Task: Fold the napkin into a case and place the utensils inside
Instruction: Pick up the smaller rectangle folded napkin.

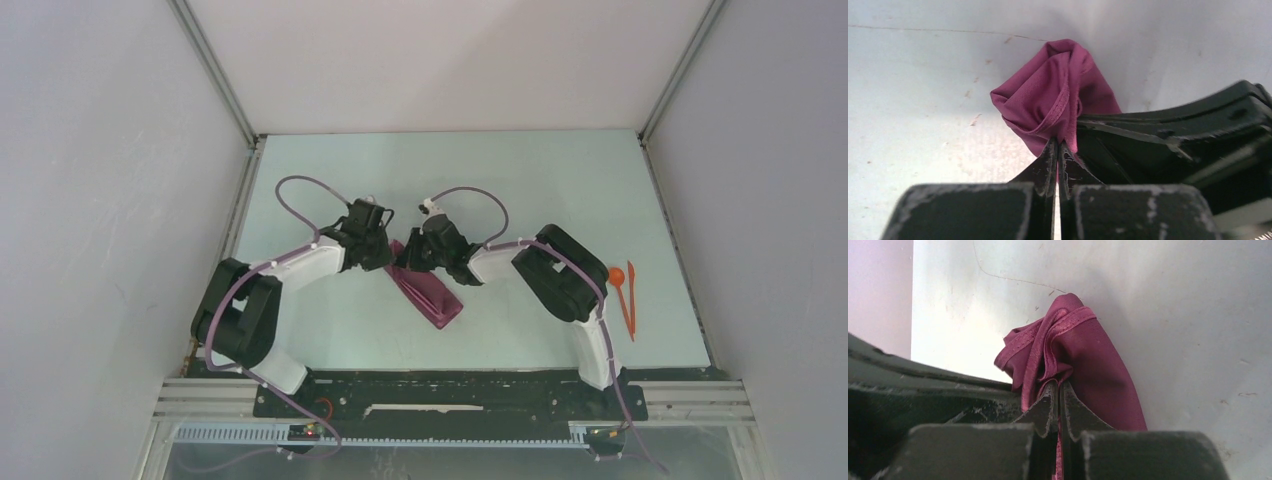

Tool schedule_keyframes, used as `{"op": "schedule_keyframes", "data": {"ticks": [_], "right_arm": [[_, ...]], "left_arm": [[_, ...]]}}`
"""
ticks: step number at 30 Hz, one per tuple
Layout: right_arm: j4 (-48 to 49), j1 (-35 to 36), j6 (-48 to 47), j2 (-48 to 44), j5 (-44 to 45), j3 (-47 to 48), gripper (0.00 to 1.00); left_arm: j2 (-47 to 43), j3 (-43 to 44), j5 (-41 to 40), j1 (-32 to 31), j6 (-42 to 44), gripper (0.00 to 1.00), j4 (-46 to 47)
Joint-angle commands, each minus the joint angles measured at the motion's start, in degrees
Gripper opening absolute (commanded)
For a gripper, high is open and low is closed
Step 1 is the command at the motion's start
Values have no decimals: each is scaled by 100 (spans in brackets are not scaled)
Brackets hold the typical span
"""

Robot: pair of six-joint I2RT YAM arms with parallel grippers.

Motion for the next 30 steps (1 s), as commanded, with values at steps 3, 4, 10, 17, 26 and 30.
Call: {"op": "schedule_keyframes", "data": {"ticks": [3, 4, 10, 17, 26, 30], "right_arm": [[-317, 175, -295, 90, 4, 29, 5], [-365, 160, -385, 51, -48, 25, 8], [-125, -17, -554, -40, -596, -54, 23], [210, -54, -802, -383, -897, -321, 44], [252, -255, -710, -530, -981, -327, 46], [428, -338, -493, -470, -1025, -313, 46]], "left_arm": [[-213, -290, 189, 372, -169, 0, 210], [-228, -327, 218, 401, -192, 0, 250], [-291, -426, 379, 454, -259, 0, 343], [-289, -409, 390, 519, -206, 0, 300], [-380, -502, 365, 538, -147, 0, 300], [-398, -561, 377, 544, -149, 0, 319]]}}
